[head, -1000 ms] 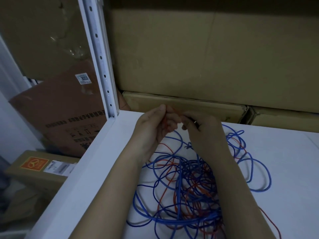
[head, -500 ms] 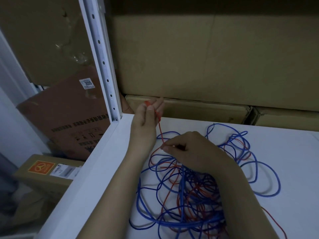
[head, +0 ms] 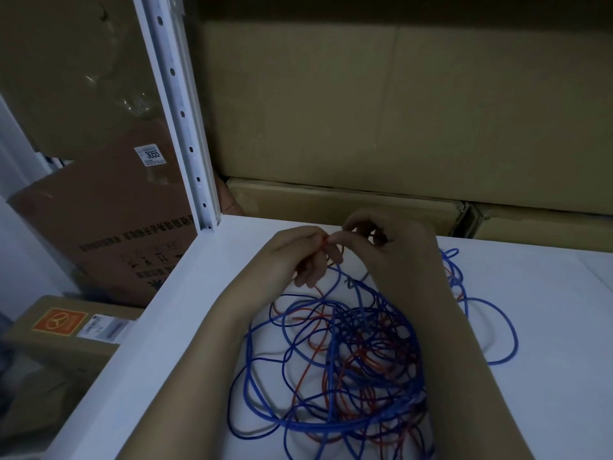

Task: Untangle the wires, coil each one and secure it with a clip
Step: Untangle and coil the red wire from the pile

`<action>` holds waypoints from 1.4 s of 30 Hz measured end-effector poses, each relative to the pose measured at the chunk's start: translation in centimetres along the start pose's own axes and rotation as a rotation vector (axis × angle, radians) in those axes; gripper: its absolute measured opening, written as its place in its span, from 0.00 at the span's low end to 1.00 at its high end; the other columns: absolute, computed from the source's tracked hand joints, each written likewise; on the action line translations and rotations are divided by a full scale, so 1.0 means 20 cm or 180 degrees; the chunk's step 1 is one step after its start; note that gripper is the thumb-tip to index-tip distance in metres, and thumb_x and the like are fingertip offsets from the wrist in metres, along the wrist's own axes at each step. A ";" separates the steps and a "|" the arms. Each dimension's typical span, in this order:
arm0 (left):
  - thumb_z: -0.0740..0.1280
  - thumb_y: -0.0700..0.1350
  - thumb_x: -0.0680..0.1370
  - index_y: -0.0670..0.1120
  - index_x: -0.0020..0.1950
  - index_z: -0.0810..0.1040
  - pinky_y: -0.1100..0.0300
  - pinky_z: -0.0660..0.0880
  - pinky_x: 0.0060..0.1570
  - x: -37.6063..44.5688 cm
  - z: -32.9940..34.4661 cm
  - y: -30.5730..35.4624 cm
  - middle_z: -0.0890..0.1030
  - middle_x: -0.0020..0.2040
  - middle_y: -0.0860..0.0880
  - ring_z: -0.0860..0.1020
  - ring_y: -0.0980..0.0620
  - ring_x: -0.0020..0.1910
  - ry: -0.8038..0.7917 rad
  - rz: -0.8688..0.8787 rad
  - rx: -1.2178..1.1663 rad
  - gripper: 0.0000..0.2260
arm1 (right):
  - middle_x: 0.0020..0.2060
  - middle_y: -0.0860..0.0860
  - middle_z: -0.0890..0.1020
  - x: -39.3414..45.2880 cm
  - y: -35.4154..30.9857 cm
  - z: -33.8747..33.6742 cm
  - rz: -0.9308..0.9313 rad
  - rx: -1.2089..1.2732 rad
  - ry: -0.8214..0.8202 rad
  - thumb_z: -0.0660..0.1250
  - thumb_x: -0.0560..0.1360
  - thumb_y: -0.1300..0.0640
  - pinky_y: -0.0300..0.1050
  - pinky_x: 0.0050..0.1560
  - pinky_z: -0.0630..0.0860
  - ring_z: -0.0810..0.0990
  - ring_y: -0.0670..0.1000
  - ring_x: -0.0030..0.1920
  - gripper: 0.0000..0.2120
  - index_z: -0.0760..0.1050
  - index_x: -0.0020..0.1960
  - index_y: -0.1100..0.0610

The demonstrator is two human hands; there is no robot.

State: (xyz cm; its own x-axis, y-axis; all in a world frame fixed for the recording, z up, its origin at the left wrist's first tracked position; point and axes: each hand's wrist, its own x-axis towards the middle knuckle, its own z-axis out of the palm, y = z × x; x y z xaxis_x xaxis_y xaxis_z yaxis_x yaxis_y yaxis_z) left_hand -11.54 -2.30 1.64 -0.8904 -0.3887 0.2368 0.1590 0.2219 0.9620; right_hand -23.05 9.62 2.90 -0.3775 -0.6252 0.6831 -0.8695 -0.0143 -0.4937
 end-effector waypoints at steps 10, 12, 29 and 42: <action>0.60 0.46 0.82 0.45 0.41 0.77 0.62 0.73 0.47 0.00 0.06 0.04 0.76 0.36 0.46 0.74 0.52 0.38 0.0739 -0.0215 -0.0740 0.12 | 0.28 0.47 0.75 -0.12 -0.02 -0.11 0.1232 0.0740 -0.0780 0.59 0.81 0.56 0.32 0.32 0.68 0.71 0.43 0.28 0.10 0.77 0.46 0.46; 0.56 0.44 0.83 0.43 0.40 0.73 0.70 0.65 0.28 0.00 0.09 0.06 0.68 0.25 0.53 0.65 0.59 0.25 0.0875 -0.0291 -0.0821 0.14 | 0.26 0.45 0.75 -0.16 0.02 -0.20 0.1451 0.0695 -0.0828 0.59 0.81 0.56 0.33 0.32 0.68 0.71 0.42 0.27 0.11 0.79 0.47 0.48; 0.52 0.42 0.84 0.43 0.41 0.70 0.68 0.55 0.24 0.07 0.31 0.72 0.67 0.21 0.56 0.60 0.61 0.20 0.0650 0.0158 -0.1400 0.14 | 0.24 0.50 0.71 0.19 -0.39 -0.72 0.1396 0.1615 0.0995 0.57 0.82 0.62 0.37 0.28 0.73 0.71 0.43 0.20 0.11 0.74 0.44 0.59; 0.53 0.43 0.84 0.43 0.42 0.73 0.67 0.59 0.27 0.00 0.24 0.96 0.69 0.24 0.55 0.61 0.60 0.22 0.0704 0.0556 -0.1297 0.14 | 0.42 0.47 0.81 0.52 -0.68 -0.75 0.0194 0.0780 0.1745 0.61 0.80 0.61 0.34 0.46 0.71 0.76 0.42 0.43 0.09 0.80 0.50 0.60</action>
State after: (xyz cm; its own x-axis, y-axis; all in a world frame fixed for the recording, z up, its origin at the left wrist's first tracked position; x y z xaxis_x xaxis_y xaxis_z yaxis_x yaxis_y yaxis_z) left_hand -10.59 6.25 19.47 -0.7306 -0.5673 0.3800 0.4911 -0.0499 0.8697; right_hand -20.04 15.06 24.81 -0.5901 -0.1382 0.7954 -0.7671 -0.2114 -0.6057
